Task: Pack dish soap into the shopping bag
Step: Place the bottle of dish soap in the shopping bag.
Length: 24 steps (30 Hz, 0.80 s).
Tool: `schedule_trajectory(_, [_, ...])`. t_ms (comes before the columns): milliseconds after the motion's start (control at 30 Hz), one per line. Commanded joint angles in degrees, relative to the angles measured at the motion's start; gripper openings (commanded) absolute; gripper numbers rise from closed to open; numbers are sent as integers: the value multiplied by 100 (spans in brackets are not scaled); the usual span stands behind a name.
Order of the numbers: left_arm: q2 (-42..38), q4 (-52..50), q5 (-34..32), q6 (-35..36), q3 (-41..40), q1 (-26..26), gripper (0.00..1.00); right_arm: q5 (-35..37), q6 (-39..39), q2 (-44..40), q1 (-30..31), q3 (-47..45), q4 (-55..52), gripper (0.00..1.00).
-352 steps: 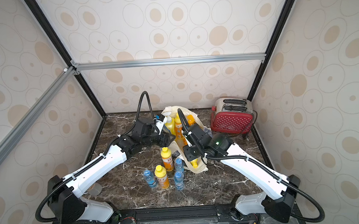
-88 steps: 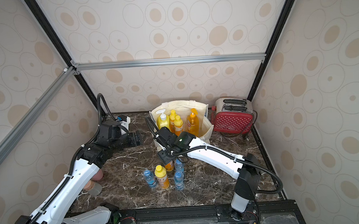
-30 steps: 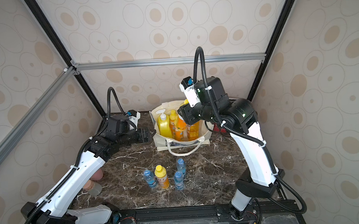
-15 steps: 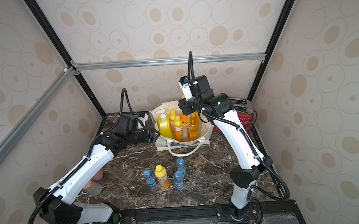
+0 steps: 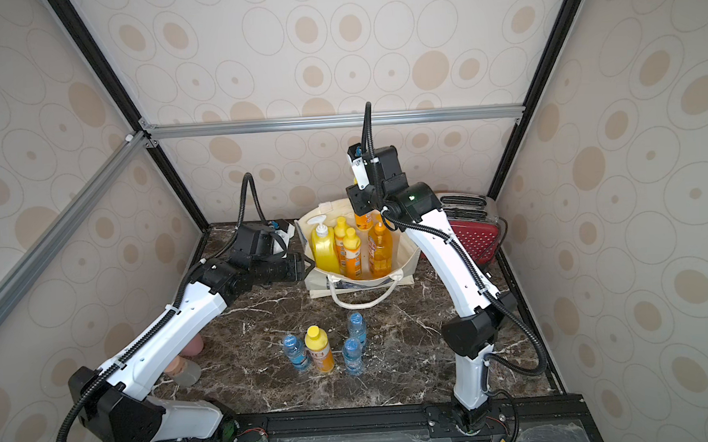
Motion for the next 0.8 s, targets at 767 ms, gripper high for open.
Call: schedule_trajectory(767, [128,-57,54,76,193,-21,40,-479,447,204,-335,-1680,1778,16])
